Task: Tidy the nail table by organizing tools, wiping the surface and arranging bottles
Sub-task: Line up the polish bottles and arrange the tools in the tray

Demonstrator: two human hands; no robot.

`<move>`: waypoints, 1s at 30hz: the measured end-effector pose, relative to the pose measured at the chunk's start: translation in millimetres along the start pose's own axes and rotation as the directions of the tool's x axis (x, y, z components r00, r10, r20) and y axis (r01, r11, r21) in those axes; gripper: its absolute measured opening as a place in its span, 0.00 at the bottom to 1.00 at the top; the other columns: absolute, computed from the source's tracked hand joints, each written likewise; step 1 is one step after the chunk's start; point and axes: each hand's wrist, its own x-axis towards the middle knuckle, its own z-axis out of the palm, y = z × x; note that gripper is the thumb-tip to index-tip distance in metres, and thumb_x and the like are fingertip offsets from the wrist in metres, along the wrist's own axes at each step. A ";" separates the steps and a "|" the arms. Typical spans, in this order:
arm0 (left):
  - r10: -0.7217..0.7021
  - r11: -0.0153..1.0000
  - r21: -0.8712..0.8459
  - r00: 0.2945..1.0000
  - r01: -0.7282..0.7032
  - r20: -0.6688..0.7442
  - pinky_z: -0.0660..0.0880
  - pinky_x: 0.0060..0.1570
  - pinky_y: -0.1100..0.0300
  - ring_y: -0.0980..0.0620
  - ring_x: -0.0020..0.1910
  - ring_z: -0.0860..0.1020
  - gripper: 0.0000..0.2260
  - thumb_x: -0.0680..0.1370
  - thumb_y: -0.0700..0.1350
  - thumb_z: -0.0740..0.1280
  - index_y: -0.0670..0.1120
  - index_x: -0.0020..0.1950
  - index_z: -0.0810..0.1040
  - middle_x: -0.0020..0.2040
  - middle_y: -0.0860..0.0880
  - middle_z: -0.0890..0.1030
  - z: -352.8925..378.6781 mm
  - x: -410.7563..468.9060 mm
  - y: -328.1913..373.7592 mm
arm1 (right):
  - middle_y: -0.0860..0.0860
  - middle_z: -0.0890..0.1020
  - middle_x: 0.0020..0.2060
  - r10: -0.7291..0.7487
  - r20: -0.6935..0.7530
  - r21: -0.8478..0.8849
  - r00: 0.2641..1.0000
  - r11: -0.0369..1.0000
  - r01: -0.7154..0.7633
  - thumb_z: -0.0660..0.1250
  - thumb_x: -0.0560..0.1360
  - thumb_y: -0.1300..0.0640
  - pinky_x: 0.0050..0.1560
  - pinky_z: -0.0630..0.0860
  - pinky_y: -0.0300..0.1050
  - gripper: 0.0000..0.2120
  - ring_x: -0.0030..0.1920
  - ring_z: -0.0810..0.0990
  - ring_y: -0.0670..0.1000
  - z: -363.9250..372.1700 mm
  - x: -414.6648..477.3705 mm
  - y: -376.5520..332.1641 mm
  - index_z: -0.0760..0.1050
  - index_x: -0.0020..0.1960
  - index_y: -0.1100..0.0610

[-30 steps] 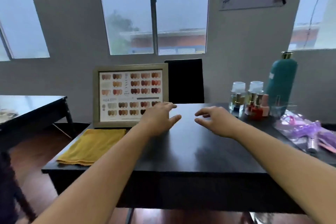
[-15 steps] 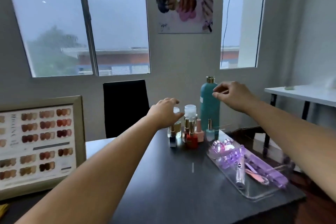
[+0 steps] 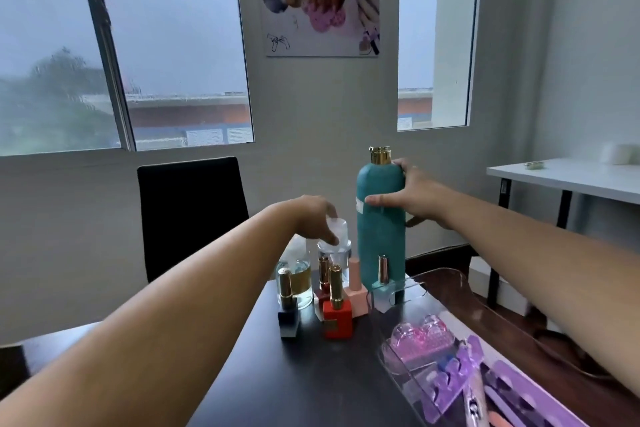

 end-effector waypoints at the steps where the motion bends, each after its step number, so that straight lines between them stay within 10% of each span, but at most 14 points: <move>1: 0.002 1.000 -0.006 1.000 -0.002 -0.012 0.69 0.60 0.55 0.46 0.62 0.73 0.26 0.71 0.52 0.72 0.46 0.67 0.72 0.65 0.46 0.74 0.1 1.8 -0.3 | 0.51 0.71 0.58 0.003 0.000 -0.014 1.000 1.000 -0.003 0.78 0.66 0.51 0.42 0.82 0.56 0.36 0.57 0.74 0.55 -0.3 2.2 -0.1 0.62 0.66 0.48; 30: 0.001 0.999 0.042 0.992 0.005 -0.129 0.71 0.56 0.56 0.44 0.58 0.75 0.26 0.72 0.53 0.71 0.41 0.66 0.73 0.62 0.44 0.78 10.8 40.4 11.1 | 0.55 0.68 0.65 0.043 0.031 -0.037 0.999 0.998 -0.042 0.74 0.70 0.54 0.53 0.78 0.66 0.36 0.65 0.70 0.59 1.3 39.7 2.1 0.57 0.71 0.51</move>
